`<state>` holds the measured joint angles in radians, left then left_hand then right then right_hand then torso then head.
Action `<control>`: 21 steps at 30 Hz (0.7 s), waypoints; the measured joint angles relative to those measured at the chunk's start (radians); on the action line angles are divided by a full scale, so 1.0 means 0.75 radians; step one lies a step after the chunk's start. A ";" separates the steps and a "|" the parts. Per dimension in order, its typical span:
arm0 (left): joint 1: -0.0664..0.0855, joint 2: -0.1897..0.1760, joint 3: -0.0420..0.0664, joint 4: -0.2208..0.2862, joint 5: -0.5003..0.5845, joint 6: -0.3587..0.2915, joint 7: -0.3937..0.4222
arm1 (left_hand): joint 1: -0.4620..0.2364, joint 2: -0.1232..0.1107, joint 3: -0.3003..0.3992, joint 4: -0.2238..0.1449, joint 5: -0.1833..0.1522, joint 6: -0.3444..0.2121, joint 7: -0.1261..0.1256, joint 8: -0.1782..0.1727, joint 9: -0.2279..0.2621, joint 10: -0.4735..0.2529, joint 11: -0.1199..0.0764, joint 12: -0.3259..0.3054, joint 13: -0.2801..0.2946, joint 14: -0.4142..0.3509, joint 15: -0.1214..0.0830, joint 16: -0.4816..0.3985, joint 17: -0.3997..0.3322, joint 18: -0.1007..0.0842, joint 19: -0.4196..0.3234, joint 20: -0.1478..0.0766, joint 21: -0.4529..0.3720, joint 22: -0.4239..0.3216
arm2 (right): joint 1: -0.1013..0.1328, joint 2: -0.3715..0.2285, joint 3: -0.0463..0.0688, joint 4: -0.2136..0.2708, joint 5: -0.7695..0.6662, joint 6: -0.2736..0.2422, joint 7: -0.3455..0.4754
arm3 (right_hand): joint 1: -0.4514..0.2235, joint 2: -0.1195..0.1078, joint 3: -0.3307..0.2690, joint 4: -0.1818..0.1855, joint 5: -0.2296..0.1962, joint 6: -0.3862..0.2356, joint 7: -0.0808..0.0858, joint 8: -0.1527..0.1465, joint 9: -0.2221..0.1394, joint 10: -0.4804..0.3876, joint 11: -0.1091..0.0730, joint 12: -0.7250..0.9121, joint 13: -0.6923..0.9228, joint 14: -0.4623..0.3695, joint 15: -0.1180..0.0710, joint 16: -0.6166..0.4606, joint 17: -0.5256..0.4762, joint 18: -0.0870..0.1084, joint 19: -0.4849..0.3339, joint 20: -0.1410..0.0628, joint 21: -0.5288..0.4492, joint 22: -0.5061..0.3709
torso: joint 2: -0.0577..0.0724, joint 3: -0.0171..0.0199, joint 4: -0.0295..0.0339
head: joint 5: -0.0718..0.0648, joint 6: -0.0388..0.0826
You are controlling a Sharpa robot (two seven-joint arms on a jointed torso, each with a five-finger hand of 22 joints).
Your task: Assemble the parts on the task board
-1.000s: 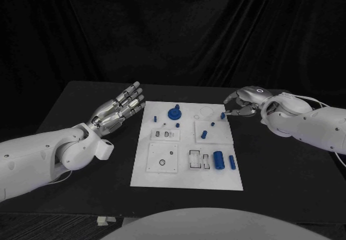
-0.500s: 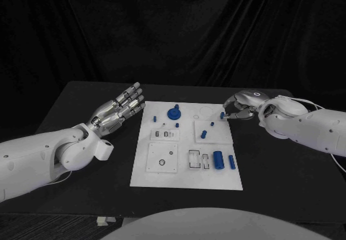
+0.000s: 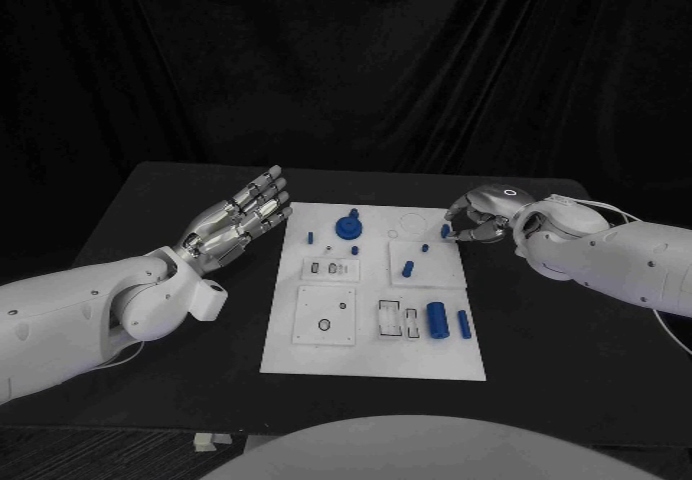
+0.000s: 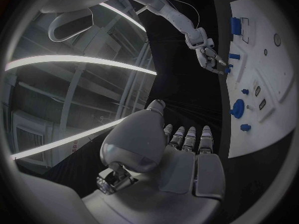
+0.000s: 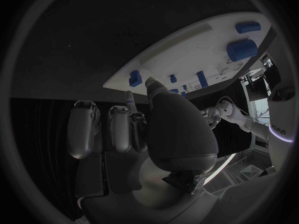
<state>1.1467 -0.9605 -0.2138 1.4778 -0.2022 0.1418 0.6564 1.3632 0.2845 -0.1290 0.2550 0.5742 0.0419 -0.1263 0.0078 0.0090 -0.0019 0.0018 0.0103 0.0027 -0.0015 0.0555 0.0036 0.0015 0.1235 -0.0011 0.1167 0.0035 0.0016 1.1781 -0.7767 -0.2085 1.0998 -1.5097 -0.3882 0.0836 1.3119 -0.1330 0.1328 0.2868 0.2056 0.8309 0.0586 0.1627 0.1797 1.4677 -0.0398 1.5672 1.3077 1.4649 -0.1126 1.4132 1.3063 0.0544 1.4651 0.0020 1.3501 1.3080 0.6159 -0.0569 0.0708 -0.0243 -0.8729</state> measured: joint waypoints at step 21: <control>-0.001 0.004 0.000 -0.001 0.000 0.013 -0.003 | 0.000 0.000 0.000 0.000 0.000 -0.003 0.007 0.000 0.000 0.005 0.005 0.000 0.000 0.000 0.000 0.000 0.000 0.000 0.000 0.000 0.000 0.000 | -0.014 0.027 0.000 -0.037 0.000 0.019 -0.001 | 0.027 0.005 0.007 -0.015 0.066 0.005 0.005 0.005 0.013 0.000 0.000 0.000 0.000 0.000 0.000 0.000 -0.004 0.000 0.000 0.000 -0.006 0.000 | 0.000 0.0000 -0.0001 | 0.005 0.000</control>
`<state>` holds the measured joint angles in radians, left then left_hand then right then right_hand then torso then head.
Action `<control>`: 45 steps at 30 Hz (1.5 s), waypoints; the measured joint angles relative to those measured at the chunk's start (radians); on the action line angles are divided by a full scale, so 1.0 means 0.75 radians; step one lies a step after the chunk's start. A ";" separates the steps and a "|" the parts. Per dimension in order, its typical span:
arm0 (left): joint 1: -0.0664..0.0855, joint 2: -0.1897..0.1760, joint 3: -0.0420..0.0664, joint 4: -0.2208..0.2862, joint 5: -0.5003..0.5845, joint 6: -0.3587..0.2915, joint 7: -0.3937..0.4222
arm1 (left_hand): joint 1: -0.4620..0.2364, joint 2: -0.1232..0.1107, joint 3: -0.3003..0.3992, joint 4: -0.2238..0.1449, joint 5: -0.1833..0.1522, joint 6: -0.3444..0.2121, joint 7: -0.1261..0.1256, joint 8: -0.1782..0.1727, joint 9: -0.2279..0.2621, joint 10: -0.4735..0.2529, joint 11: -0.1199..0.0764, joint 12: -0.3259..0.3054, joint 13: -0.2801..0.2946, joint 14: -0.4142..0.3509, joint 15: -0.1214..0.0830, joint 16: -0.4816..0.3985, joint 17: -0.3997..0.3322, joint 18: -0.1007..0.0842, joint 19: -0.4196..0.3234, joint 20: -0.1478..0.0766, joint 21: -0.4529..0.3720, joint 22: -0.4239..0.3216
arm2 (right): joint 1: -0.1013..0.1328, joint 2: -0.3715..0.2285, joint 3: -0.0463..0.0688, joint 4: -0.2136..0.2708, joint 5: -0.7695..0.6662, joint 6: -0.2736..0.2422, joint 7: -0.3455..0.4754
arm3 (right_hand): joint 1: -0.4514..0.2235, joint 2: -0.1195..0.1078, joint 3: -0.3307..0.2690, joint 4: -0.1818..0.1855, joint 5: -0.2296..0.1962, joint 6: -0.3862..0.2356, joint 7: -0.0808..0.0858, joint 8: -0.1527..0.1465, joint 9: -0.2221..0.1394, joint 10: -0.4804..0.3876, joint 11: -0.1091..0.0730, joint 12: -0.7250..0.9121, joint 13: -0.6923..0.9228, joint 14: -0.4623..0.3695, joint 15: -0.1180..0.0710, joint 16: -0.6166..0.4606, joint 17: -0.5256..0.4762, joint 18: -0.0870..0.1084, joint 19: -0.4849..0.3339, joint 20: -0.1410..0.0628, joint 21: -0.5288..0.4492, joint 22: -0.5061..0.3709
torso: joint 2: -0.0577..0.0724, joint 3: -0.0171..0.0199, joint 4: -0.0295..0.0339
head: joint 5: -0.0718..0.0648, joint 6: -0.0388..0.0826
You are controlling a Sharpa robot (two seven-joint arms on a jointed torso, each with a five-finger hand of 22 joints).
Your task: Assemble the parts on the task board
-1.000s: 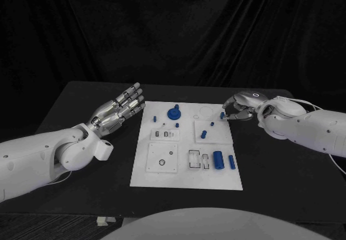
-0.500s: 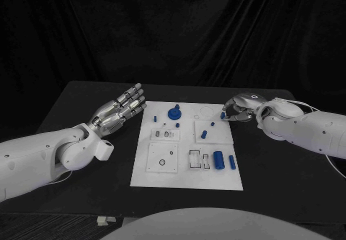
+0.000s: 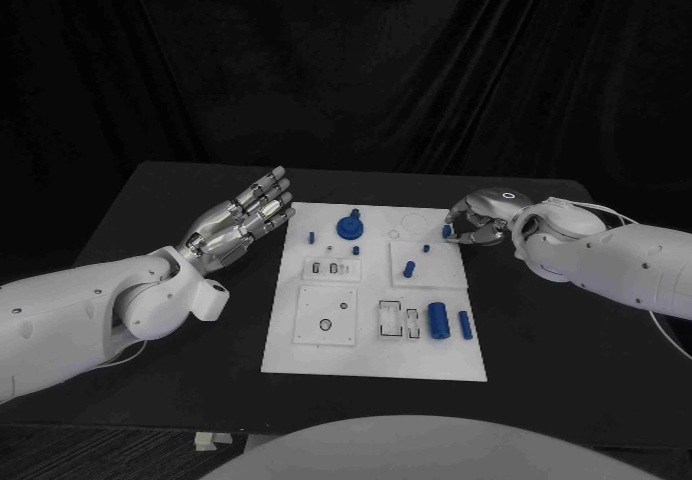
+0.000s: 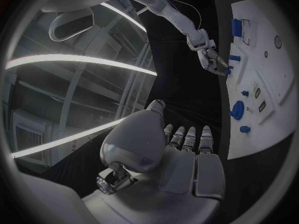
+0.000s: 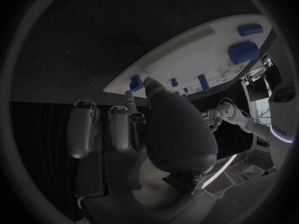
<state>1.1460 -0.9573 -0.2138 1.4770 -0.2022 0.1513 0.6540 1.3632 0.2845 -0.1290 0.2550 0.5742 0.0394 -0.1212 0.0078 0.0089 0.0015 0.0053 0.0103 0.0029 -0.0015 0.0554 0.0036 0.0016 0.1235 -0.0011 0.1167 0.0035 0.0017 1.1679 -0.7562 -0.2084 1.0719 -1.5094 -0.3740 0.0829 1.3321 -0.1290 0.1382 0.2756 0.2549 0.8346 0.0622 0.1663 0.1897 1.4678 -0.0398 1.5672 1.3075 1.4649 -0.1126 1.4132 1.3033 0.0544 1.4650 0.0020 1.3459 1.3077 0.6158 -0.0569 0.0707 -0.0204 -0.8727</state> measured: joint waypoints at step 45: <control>-0.002 0.008 0.000 -0.008 0.000 0.024 -0.011 | 0.000 0.000 0.004 -0.004 0.005 0.005 0.014 0.000 0.001 -0.002 0.009 0.000 0.000 0.000 0.000 0.000 0.000 0.000 0.000 0.000 0.000 -0.001 | -0.013 0.058 0.000 -0.079 0.000 0.032 0.002 | -0.013 0.034 0.006 -0.005 0.058 0.054 0.003 0.030 0.034 -0.005 0.005 0.000 0.001 -0.001 0.009 -0.005 -0.012 0.000 0.003 0.003 -0.016 0.000 | 0.000 0.0000 0.0000 | -0.008 0.000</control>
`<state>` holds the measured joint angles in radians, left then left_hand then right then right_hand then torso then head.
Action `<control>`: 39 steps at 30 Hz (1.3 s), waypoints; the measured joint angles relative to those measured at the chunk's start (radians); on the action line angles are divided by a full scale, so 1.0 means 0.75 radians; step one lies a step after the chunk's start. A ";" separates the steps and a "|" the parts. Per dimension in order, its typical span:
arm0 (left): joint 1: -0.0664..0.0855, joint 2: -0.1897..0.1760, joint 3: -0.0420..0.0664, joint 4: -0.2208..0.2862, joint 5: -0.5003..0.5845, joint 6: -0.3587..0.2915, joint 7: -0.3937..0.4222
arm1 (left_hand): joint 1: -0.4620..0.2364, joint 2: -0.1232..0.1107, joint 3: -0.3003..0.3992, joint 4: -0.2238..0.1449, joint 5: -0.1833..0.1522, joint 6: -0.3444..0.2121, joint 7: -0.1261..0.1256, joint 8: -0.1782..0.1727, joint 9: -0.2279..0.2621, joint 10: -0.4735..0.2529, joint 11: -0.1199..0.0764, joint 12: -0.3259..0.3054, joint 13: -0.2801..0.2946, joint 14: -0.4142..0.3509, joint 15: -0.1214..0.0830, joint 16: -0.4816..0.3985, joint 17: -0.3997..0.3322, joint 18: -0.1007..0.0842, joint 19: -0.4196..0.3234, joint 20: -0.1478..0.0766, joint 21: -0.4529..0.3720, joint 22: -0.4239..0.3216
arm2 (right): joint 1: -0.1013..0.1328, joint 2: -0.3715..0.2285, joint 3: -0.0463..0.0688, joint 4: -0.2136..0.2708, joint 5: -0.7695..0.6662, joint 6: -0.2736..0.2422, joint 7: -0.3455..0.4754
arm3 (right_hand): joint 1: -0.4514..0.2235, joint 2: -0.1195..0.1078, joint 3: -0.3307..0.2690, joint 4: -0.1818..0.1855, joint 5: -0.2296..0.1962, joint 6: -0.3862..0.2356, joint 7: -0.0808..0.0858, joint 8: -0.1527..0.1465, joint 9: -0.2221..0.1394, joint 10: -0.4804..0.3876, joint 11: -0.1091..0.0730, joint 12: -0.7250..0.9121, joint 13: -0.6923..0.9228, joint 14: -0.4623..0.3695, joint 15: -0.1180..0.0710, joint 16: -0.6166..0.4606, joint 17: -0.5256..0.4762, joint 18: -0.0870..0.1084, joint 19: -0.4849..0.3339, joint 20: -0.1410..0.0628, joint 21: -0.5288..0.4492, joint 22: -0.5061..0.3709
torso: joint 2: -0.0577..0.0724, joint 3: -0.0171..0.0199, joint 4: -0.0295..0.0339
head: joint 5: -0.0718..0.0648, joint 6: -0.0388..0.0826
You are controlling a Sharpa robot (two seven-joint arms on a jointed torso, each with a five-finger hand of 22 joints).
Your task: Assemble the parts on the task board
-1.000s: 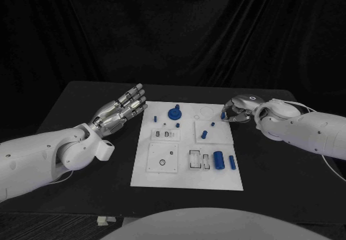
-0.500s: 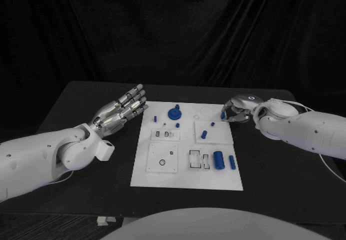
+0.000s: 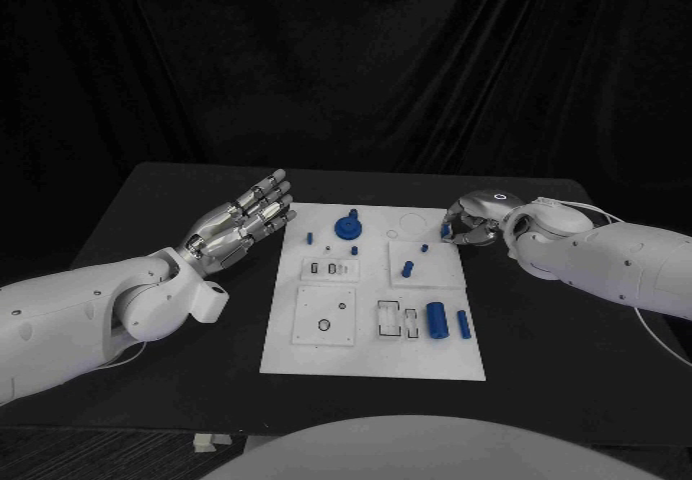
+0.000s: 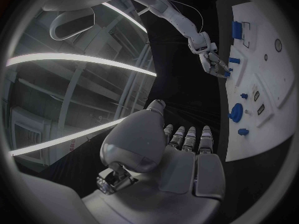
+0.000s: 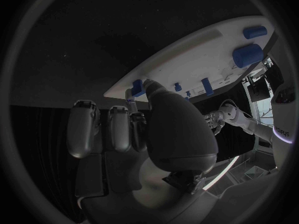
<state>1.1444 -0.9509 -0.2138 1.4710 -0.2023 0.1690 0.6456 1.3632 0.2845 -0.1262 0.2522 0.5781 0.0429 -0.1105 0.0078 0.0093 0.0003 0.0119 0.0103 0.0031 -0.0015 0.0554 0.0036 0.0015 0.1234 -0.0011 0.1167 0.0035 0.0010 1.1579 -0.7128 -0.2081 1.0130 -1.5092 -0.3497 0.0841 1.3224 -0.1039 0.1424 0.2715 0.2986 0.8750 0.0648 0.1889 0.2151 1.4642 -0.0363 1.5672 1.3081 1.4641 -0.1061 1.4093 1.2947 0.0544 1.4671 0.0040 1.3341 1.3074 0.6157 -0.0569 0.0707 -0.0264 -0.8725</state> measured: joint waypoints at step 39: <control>-0.003 0.005 0.000 -0.007 0.000 0.013 -0.018 | 0.000 0.000 0.011 -0.011 0.011 0.000 0.010 0.000 0.000 0.000 0.009 0.000 0.000 0.000 0.000 0.000 -0.001 0.000 0.000 0.000 0.000 0.001 | -0.007 0.006 0.000 0.003 0.000 -0.023 0.011 | 0.014 0.046 0.053 -0.061 0.160 0.114 -0.004 0.055 0.078 0.001 0.014 0.000 -0.001 0.000 0.000 -0.005 -0.010 0.000 0.002 0.002 -0.015 0.001 | 0.000 0.0000 -0.0001 | 0.005 0.000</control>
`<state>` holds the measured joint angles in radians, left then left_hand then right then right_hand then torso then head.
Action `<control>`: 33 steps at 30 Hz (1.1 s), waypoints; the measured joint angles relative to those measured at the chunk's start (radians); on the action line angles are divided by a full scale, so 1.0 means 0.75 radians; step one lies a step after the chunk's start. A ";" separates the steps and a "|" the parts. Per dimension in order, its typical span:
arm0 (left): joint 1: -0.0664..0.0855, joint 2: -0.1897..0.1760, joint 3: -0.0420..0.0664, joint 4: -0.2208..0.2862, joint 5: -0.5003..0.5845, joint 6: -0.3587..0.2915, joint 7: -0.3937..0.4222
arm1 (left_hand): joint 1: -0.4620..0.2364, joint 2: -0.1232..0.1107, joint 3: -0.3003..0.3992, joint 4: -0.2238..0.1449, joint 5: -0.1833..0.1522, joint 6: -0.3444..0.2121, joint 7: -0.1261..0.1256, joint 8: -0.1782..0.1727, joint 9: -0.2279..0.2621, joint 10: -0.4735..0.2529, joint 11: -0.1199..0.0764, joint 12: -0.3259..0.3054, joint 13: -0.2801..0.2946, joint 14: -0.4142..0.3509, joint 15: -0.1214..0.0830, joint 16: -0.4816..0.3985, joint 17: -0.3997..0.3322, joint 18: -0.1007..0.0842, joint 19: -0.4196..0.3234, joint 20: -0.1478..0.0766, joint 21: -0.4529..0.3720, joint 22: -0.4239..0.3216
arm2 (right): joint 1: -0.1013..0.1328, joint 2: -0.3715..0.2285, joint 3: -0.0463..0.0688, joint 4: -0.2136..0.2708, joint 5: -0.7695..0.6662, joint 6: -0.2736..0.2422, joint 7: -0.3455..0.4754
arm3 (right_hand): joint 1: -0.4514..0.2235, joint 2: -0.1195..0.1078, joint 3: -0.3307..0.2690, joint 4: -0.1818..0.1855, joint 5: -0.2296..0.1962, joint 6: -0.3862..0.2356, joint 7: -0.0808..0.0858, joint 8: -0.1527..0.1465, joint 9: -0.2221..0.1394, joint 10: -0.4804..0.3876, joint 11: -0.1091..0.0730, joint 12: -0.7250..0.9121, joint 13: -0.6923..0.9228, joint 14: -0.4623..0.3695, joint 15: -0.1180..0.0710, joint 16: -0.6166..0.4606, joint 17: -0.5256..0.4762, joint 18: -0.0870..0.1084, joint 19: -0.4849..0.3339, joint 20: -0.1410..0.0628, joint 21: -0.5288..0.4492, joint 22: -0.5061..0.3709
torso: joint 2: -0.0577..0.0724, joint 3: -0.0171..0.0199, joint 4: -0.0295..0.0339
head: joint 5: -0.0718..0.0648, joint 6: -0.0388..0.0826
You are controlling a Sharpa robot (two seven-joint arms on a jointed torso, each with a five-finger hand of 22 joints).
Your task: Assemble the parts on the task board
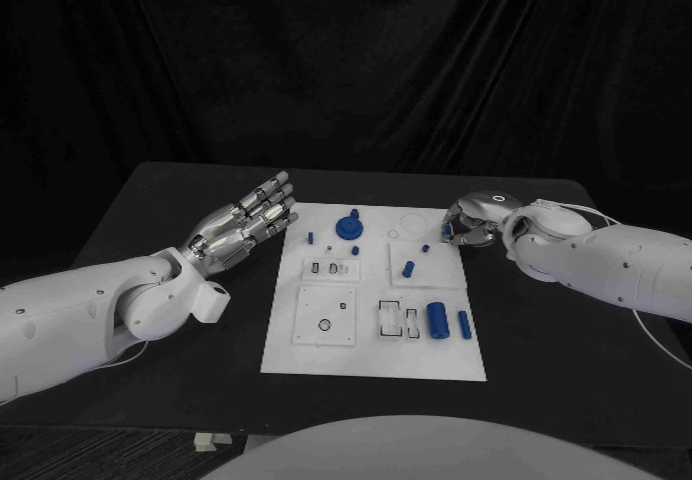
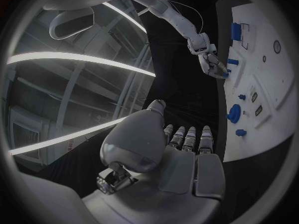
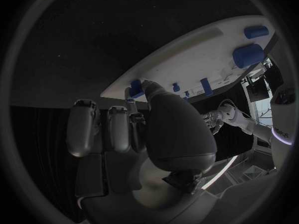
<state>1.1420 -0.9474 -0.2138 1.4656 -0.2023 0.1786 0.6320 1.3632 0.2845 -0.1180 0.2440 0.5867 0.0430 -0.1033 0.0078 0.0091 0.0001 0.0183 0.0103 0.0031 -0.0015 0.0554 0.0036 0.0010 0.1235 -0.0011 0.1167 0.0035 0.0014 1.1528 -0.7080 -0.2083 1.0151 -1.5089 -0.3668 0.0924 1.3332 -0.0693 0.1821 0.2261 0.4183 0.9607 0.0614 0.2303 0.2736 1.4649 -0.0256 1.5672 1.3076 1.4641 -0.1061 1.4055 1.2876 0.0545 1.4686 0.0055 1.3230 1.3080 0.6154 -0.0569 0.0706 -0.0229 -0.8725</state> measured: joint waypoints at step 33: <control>-0.006 0.010 0.000 -0.011 0.000 0.016 -0.022 | 0.000 0.000 0.005 -0.005 0.008 0.005 0.005 0.000 0.001 0.000 0.000 0.000 0.000 0.000 0.000 0.000 0.001 0.000 0.000 0.000 0.000 0.000 | 0.137 -0.081 0.001 0.392 0.000 -0.112 -0.039 | -0.001 -0.001 -0.007 -0.015 -0.091 0.043 0.023 0.003 0.019 0.001 0.022 0.000 0.000 -0.001 0.028 -0.016 -0.024 0.000 -0.005 0.024 -0.016 -0.001 | 0.000 0.0003 -0.0001 | 0.000 0.000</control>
<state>1.1377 -0.9396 -0.2138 1.4575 -0.2024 0.1903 0.6156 1.3632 0.2845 -0.1139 0.2399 0.5927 0.0467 -0.0998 0.0078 0.0098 0.0001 0.0182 0.0103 0.0032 -0.0015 0.0554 0.0036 0.0016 0.1234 -0.0011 0.1167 0.0035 0.0016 1.2559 -0.7687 -0.2073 1.3092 -1.5086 -0.4505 0.0633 1.3328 -0.0698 0.1767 0.2149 0.3502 0.9933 0.0785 0.2324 0.2875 1.4659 -0.0094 1.5672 1.3074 1.4634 -0.0853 1.3937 1.2692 0.0545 1.4651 0.0235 1.3107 1.3076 0.6153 -0.0567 0.0705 -0.0228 -0.8725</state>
